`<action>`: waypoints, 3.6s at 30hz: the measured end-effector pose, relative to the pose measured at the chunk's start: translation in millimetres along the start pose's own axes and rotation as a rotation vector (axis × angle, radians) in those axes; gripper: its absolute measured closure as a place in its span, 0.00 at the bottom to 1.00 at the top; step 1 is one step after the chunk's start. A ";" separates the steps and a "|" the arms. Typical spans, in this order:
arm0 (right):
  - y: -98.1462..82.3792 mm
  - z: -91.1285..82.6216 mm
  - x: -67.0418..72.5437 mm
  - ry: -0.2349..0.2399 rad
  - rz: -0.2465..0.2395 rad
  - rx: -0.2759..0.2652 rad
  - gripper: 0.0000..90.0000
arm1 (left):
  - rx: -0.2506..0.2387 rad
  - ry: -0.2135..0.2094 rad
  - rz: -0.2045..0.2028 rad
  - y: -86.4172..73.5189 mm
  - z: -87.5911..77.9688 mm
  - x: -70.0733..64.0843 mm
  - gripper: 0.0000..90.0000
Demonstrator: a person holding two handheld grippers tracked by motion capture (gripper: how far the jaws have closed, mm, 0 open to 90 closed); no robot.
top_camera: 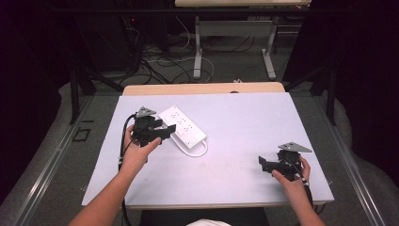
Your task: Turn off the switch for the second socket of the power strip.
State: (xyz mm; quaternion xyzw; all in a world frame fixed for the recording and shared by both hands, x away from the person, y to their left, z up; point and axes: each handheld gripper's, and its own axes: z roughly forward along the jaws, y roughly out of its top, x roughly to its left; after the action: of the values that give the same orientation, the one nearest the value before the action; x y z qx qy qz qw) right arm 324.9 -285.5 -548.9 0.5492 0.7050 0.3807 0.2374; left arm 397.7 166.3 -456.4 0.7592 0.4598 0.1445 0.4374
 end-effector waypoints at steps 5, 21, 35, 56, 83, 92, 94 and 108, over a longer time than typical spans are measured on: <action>-0.2 0.3 0.0 0.001 -0.001 0.003 0.07 | -0.014 0.025 -0.016 1.7 3.1 2.4 0.42; -0.7 0.9 -0.3 0.003 -0.002 0.010 0.08 | -0.022 0.044 -0.033 18.1 10.2 7.6 0.46; -0.6 1.7 0.0 0.008 -0.001 0.009 0.08 | -0.004 0.053 -0.053 31.0 17.5 11.3 0.49; -1.0 2.6 -0.5 0.014 -0.003 0.013 0.08 | 0.033 0.096 -0.038 49.6 34.1 12.1 0.54; -1.7 4.4 -1.1 0.020 0.006 0.022 0.08 | 0.063 0.168 -0.078 56.9 62.8 31.0 0.74; -1.8 4.9 -1.0 0.021 0.001 0.026 0.09 | 0.102 0.183 -0.089 53.8 75.0 37.1 0.79; -1.8 5.2 -0.5 0.023 0.008 0.028 0.09 | 0.108 0.182 -0.094 53.3 76.7 38.2 0.80; -1.8 6.1 -1.4 0.029 0.004 0.029 0.09 | 0.202 0.186 -0.136 46.6 94.9 51.6 0.83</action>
State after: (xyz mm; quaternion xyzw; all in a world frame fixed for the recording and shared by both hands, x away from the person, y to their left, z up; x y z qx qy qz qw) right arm 328.8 -285.3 -554.1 0.5486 0.7127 0.3786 0.2185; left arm 511.0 149.4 -483.3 0.7498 0.5610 0.1369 0.3231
